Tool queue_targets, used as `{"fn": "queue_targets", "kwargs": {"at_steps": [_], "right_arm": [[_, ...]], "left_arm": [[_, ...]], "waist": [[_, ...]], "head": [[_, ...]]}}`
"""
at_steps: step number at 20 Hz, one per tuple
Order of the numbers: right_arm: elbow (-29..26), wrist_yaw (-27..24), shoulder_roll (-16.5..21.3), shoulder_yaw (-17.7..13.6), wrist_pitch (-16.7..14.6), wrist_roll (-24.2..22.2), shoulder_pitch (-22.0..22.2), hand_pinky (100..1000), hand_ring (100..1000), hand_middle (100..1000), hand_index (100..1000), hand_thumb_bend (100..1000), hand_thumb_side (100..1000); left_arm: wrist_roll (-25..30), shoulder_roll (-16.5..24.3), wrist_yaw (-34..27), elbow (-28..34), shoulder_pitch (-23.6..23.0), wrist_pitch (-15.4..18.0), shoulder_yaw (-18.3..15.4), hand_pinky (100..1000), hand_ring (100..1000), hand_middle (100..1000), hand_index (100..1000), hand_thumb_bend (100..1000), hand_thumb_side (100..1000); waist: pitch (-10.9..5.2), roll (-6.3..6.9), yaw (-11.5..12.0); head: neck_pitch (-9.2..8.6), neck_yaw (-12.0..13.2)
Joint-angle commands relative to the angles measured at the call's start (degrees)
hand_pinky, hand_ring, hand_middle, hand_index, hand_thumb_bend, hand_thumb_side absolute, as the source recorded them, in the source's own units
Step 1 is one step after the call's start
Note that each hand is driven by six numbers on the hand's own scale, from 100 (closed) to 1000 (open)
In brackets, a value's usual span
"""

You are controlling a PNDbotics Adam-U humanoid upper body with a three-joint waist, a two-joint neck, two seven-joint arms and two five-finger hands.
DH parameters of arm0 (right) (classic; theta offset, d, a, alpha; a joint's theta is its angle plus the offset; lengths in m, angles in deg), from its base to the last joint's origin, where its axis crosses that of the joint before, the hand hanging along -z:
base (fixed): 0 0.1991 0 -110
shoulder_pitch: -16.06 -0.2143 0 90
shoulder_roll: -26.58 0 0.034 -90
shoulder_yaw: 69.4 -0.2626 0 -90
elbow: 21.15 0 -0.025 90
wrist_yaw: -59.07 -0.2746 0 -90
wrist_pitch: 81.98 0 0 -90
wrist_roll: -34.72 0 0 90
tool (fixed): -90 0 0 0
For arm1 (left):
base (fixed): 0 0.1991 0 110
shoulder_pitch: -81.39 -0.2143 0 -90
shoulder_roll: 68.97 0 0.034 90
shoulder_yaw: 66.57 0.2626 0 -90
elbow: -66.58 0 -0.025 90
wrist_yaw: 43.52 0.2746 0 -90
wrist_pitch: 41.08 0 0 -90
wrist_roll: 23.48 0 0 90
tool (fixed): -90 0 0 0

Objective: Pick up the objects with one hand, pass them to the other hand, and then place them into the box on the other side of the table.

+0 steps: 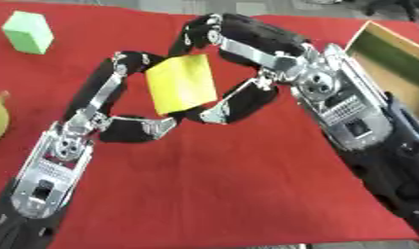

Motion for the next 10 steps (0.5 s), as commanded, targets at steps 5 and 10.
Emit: {"fn": "queue_targets", "kwargs": {"at_steps": [5, 10], "right_arm": [[-0.1, -2.46, 0.54, -0.06, 0.7, 1.99, -0.35, 759, 726, 523, 607, 387, 100], [-0.16, -4.36, 0.75, -0.12, 1.01, 3.48, -0.32, 746, 702, 466, 561, 394, 100]], "left_arm": [[0.26, -0.03, -0.42, 1.42, 0.48, 0.32, 0.01, 700, 557, 439, 565, 100, 226], [-0.23, -0.01, 0.28, 1.08, 0.36, -0.38, -0.21, 720, 580, 483, 630, 158, 226]], "waist": [[-0.84, 0.29, -0.04], [-0.87, 0.36, -0.1]], "head": [[-0.59, -0.17], [-0.65, -0.32]]}}
